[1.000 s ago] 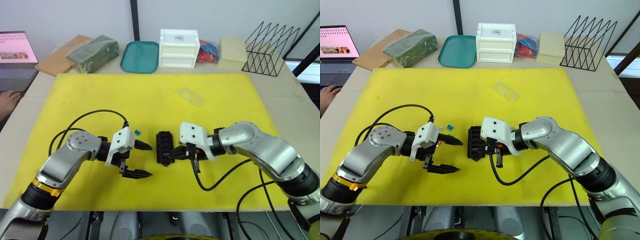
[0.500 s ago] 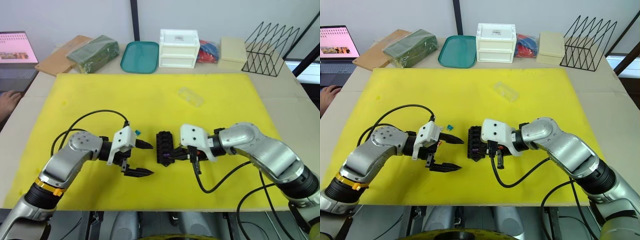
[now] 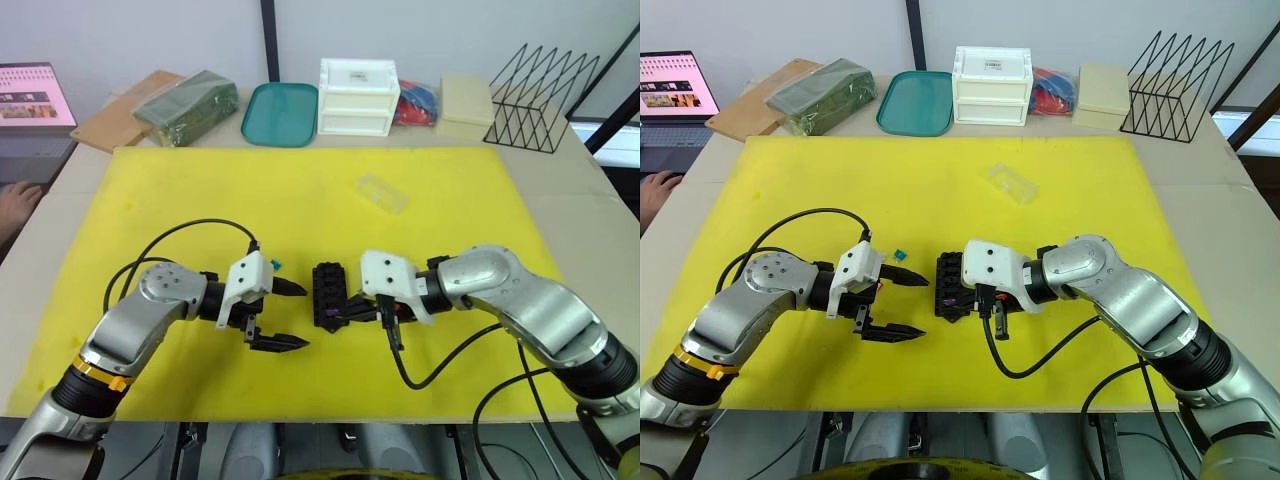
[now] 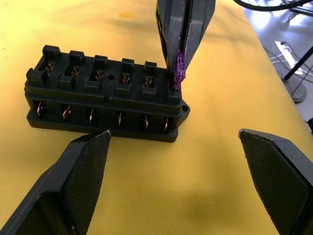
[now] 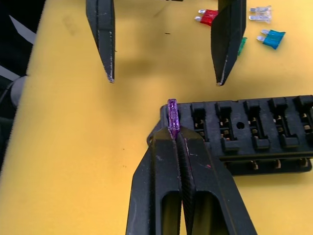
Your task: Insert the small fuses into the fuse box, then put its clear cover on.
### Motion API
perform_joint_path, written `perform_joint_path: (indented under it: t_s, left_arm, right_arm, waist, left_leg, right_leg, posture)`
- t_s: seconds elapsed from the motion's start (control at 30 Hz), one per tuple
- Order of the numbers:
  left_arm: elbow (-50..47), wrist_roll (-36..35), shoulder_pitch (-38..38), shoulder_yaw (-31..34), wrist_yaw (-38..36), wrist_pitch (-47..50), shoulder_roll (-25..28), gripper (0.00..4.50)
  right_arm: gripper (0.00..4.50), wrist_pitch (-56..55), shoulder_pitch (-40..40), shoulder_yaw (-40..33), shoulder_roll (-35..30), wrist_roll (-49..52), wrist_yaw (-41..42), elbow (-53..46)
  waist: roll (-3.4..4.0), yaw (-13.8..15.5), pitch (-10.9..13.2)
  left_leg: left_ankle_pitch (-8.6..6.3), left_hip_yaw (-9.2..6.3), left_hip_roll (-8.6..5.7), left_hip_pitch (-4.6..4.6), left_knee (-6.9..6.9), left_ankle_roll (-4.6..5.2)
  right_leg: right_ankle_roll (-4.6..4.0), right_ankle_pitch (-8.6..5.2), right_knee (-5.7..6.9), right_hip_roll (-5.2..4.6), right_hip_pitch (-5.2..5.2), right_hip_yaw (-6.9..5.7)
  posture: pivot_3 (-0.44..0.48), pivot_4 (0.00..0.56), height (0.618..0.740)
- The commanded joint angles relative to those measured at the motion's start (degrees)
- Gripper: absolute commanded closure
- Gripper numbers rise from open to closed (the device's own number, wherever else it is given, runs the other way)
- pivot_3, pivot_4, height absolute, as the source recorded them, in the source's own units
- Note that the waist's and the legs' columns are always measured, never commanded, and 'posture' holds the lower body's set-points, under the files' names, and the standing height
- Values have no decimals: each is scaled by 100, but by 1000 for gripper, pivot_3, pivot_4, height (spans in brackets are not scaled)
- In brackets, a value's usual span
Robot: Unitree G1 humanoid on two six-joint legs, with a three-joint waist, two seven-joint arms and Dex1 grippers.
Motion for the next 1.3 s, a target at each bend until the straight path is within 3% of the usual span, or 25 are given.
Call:
perform_joint_path:
  t_s: [0.03,1.27,1.3]
  left_arm:
    - [-109,-12,-25,73,12,-40,-14,17]
    - [-132,-22,-61,50,43,11,-36,17]
    - [-129,-17,-59,47,45,6,-41,4]
  right_arm:
    - [4500,-62,-12,-106,31,-51,2,-80]
    - [4500,-336,85,86,-14,-453,224,-179]
    - [4266,-340,86,81,-14,-457,237,-181]
  waist:
    - [0,0,0]
    - [-1,1,-2]
    - [-1,1,-2]
  left_leg:
    - [0,0,0,0,0,0]
    - [0,0,0,3,4,0]
    - [0,0,0,3,4,0]
  right_leg:
    - [0,0,0,0,0,0]
    - [0,0,6,0,3,0]
    - [0,0,6,0,3,0]
  posture:
    - [0,150,740]
    - [0,150,740]
    - [0,150,740]
